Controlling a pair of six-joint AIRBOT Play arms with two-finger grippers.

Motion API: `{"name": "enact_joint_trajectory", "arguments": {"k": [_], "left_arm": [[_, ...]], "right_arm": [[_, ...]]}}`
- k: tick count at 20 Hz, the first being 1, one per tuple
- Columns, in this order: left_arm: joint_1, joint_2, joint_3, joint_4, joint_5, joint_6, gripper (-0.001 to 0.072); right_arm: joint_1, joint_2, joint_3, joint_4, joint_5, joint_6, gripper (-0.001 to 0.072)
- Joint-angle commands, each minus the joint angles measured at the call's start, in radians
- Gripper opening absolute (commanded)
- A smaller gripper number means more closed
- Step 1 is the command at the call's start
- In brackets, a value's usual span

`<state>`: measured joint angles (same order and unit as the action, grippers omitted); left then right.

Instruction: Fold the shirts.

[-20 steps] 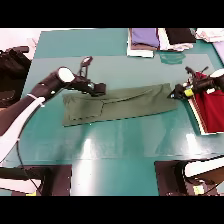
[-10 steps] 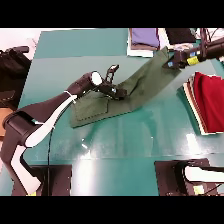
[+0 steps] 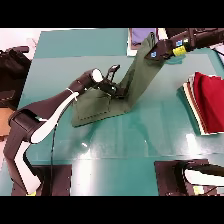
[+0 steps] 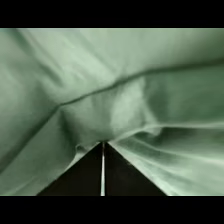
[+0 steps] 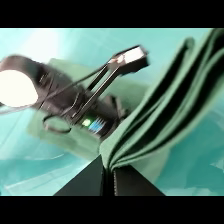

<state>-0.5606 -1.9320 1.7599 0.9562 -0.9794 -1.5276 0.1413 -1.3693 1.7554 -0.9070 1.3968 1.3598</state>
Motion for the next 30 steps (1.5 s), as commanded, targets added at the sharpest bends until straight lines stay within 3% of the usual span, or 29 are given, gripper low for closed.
{"name": "enact_joint_trajectory", "arguments": {"k": [1,5,9,10,11,12,17,22,23,25,30], "left_arm": [[0.077,0.054,0.088,0.066,-0.133,0.002,0.0022],[0.241,0.24,0.148,0.23,-0.228,0.002,0.0023],[0.412,0.457,0.156,0.296,-0.245,0.002,0.0023],[0.442,0.504,0.156,0.303,-0.245,0.003,0.0023],[0.461,0.539,0.156,0.305,-0.245,0.003,0.0024],[0.473,0.568,0.156,0.309,-0.245,0.014,0.0023],[0.444,0.603,0.152,0.326,-0.288,0.048,0.0022],[0.387,0.598,0.15,0.326,-0.291,0.071,0.0023],[0.379,0.598,0.15,0.329,-0.29,0.071,0.0023],[0.378,0.598,0.15,0.323,-0.289,0.071,0.0023],[0.378,0.592,0.15,0.324,-0.286,0.071,0.0023]], "right_arm": [[0.087,0.001,0.009,0.0,-0.041,0.013,0.0019],[0.236,-0.044,0.009,0.069,-0.134,0.011,0.0019],[0.455,-0.22,0.009,0.265,-0.338,-0.116,0.0026],[0.498,-0.262,0.009,0.316,-0.408,-0.153,0.0128],[0.528,-0.296,0.01,0.343,-0.459,-0.161,0.0304],[0.542,-0.317,0.009,0.346,-0.484,-0.162,0.0346],[0.429,-0.271,-0.036,0.139,-0.334,-0.139,0.0336],[0.179,-0.12,-0.37,0.029,-0.299,-0.079,0.0336],[0.122,-0.101,-0.445,0.035,-0.314,-0.073,0.0387],[0.043,-0.096,-0.562,0.078,-0.361,-0.061,0.0716],[0.037,-0.234,-0.633,0.314,-0.405,-0.092,0.0711]]}}
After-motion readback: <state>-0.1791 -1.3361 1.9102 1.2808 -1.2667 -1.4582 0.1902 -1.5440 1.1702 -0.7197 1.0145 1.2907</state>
